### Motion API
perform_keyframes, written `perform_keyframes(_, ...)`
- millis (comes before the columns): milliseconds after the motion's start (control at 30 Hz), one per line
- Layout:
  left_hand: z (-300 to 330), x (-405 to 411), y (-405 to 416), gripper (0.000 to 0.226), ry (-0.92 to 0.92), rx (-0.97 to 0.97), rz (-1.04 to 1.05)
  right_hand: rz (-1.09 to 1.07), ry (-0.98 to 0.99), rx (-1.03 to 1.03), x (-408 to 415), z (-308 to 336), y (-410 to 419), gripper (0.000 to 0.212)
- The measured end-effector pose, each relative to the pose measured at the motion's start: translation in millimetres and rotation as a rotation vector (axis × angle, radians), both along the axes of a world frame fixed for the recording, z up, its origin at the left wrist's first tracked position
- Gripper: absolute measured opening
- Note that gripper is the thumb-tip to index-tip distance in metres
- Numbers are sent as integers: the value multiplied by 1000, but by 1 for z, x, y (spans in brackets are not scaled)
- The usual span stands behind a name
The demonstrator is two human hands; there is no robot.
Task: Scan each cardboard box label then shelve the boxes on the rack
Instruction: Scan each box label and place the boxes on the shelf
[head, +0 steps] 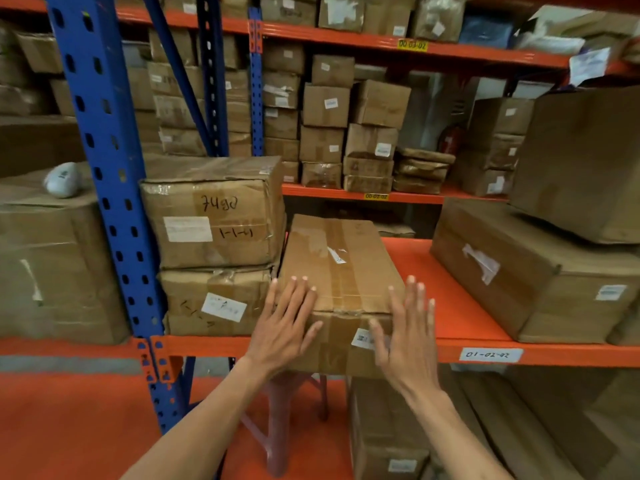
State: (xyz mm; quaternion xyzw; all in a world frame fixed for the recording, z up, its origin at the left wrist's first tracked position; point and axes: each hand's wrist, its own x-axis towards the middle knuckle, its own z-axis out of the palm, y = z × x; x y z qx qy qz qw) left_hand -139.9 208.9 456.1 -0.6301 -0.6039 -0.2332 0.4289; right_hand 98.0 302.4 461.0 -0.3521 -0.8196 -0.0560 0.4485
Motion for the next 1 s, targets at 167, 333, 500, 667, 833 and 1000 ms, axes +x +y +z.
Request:
perform_keyframes(167, -14, -14, 0, 78, 132, -58, 35, 17, -97, 116, -17, -39, 15, 78)
perform_keyframes(333, -1, -18, 22, 75, 101, -185, 98, 44, -133, 102, -32, -33, 57, 77)
perform_keyframes(500, 6, -36, 34, 74, 136, -252, 136, 33, -141, 112, -50, -31, 73, 76)
perform_keyframes(667, 8, -41, 39, 74, 127, -268, 134, 29, -161, 90, -54, -31, 79, 75)
perform_keyframes(833, 17, -40, 41, 74, 120, -342, 158, 15, -244, 46, -54, -23, 82, 76)
perform_keyframes(1000, 23, -29, 40, 77, 74, -454, 236, -29, -369, -90, -51, -13, 79, 80)
